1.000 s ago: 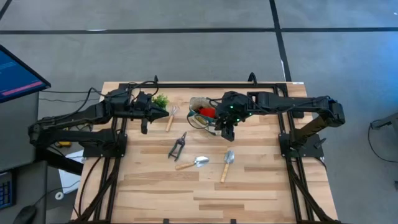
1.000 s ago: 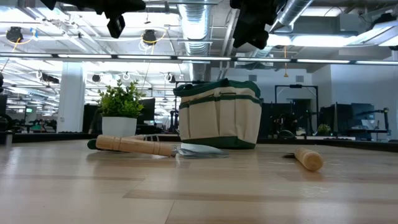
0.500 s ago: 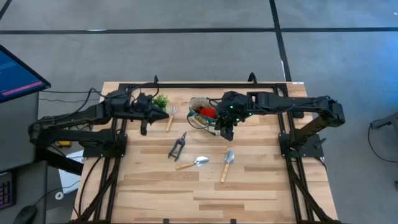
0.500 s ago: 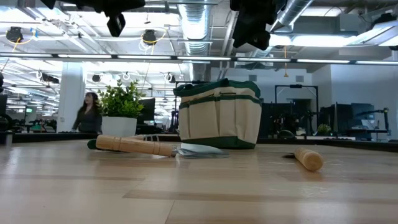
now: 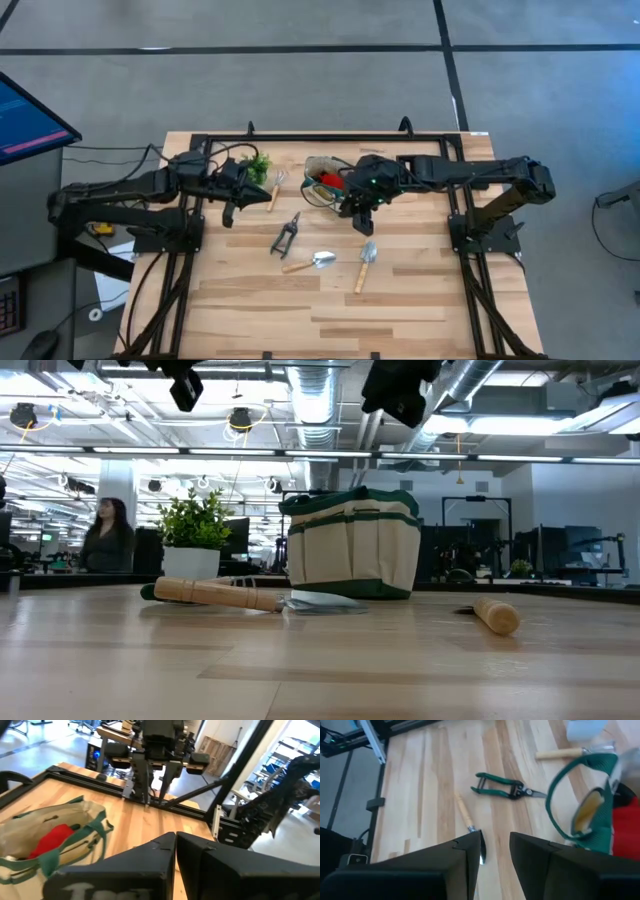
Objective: Pick & Place Garden tools in Gardening bag
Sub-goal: Put the right trowel into the side pocket of the gardening bag
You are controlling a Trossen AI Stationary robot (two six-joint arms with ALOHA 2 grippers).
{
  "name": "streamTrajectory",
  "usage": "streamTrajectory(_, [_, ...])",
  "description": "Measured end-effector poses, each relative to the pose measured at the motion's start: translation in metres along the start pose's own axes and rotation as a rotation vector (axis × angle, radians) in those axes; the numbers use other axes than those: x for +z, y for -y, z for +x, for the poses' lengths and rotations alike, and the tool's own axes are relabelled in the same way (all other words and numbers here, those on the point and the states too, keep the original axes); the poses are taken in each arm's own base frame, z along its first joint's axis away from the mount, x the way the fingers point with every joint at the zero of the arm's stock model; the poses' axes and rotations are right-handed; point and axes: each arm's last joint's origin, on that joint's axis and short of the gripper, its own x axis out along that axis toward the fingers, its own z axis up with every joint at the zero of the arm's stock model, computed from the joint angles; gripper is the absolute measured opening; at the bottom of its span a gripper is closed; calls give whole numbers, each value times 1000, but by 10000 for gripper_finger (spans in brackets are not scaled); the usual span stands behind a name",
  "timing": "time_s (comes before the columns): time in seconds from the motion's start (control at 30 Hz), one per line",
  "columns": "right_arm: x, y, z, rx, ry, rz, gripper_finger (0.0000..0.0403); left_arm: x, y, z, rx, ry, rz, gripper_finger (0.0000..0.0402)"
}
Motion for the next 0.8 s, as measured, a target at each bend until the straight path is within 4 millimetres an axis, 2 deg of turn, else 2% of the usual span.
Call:
streamTrajectory(0.33, [-2, -17, 2, 42, 11, -37, 98, -4, 12, 2, -64, -23, 10, 3])
streamTrajectory(0.43, [-3, -22, 3, 52, 3, 31, 98, -5, 16, 3, -86, -32, 15, 3])
streamTrajectory(0.6, [-19, -24, 2, 20, -145, 84, 98, -7, 22, 4, -111, -42, 19, 3])
streamTrajectory(0.8, [-38, -28, -1, -22, -326, 80, 97, -11, 32, 5, -62, -28, 40, 3])
